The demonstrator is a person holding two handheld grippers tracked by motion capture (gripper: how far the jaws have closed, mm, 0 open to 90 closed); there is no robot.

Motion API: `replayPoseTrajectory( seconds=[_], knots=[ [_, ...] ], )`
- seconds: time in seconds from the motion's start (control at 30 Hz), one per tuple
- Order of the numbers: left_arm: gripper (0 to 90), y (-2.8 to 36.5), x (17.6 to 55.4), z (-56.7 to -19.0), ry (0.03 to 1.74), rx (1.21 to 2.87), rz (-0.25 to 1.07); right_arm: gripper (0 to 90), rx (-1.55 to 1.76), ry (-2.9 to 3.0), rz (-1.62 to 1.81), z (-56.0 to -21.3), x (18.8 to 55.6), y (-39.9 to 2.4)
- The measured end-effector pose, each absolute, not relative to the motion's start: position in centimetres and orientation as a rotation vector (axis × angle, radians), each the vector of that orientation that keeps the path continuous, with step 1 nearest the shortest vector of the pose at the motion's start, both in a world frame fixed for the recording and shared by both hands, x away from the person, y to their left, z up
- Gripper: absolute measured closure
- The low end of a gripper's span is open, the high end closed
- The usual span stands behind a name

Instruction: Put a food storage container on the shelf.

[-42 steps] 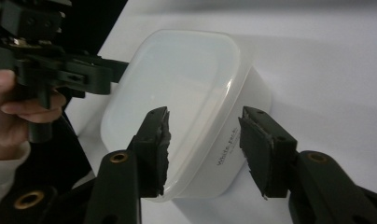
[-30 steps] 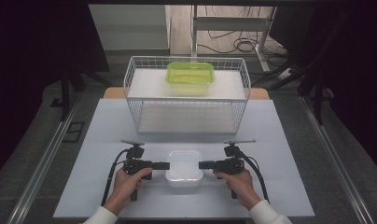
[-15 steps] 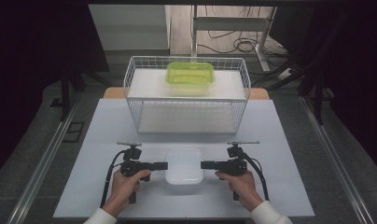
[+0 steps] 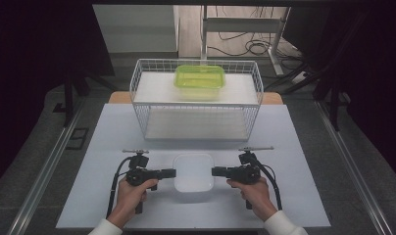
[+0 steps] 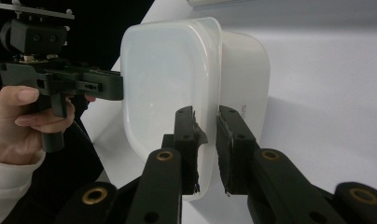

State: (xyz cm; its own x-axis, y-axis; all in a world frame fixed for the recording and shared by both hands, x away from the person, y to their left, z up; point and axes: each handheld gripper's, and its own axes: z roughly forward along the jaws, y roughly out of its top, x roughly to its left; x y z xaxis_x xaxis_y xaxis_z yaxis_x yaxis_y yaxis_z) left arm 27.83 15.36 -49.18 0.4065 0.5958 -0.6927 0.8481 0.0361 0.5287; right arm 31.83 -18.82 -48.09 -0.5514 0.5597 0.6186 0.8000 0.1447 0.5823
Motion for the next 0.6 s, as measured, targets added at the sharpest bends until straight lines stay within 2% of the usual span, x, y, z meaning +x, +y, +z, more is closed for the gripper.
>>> replayPoseTrajectory(
  seconds=[0.6],
  knots=[
    [78.9, 15.4, 27.3, -47.5, 1.235, 1.664, -0.23, 78.6, -1.26, -2.208, -1.45, -46.5, 31.5, -18.9]
  ],
)
